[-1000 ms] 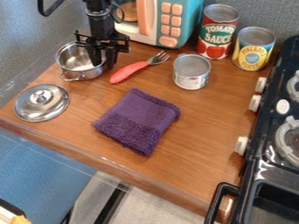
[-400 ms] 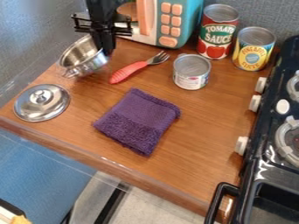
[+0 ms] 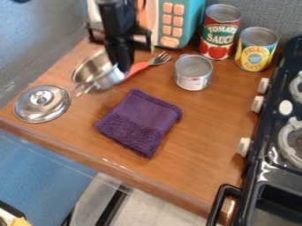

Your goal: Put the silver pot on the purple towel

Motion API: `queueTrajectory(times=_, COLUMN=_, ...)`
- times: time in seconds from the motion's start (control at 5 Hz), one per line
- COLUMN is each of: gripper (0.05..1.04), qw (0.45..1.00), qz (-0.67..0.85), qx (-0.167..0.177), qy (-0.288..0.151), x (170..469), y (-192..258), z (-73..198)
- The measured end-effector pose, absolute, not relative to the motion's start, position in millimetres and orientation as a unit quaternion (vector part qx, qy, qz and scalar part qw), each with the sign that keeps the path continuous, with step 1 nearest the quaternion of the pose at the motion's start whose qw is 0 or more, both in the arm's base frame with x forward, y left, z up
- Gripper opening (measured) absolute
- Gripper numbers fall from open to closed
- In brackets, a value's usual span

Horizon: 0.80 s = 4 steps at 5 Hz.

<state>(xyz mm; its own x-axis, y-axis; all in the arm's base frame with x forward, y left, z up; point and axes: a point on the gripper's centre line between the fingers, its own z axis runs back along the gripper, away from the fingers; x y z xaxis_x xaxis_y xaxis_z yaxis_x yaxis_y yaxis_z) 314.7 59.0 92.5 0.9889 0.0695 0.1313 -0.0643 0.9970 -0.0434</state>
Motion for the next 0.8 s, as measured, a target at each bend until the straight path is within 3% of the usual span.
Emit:
queueTrajectory(times=0.2, gripper=0.067, qw=0.997, qz=-0.023, qx=-0.019, qy=-0.065, x=292, y=22, z=85)
queueTrajectory(times=0.8, gripper=0.067, qw=0.993, qz=-0.085, qx=0.011, qy=-0.076, x=278, y=-11, z=72)
